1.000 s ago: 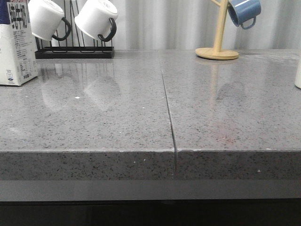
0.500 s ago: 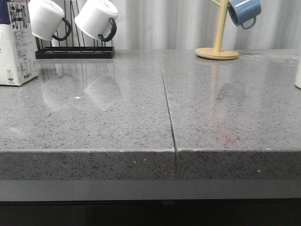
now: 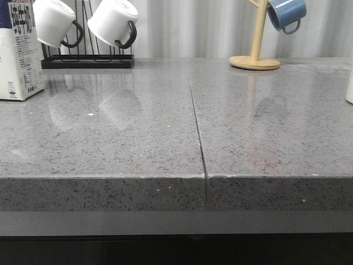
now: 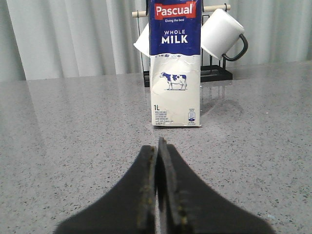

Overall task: Place milk next to cup
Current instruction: 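Reach the right gripper to the white HOME mug and grasp its handle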

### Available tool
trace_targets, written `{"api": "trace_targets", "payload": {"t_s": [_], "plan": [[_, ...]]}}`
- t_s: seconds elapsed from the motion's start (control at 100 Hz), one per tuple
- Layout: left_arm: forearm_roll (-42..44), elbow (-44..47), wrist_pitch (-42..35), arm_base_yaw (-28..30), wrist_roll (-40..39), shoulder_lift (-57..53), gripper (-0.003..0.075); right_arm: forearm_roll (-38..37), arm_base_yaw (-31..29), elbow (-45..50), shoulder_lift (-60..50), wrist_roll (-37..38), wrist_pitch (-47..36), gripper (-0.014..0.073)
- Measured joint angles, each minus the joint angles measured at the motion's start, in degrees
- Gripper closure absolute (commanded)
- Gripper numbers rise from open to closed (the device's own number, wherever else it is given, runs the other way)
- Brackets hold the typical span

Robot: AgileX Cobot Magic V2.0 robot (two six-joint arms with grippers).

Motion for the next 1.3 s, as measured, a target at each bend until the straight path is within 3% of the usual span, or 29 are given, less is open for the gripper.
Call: {"api": "trace_targets", "payload": {"t_s": [0.27,0.76,0.83,1.03,1.3], "plan": [[0.0,0.0,0.0,0.0,0.0,0.0,0.0741,0.09,-0.04,-4.05,10.54,0.0,-5.85,0.0262],[0.0,0.0,0.0,0.0,0.0,0.0,0.0741,0.09,-0.04,-14.73,23.73,0.0,-7.19,0.0267],[0.0,0.0,0.0,0.0,0.0,0.0,0.0741,-0.11,-0.04,-16.34,25.31,0.0,-7.22,0.0328],[0.0,0.0,0.0,0.0,0.0,0.0,0.0741,-2.09,-0.04,-18.93,27.08,0.0,-7.33,0.0667],[0.0,0.0,0.0,0.0,0.0,0.0,0.0741,-2.47,0.66,-19.27,26.9,0.24,-7.99,0.0658]]}}
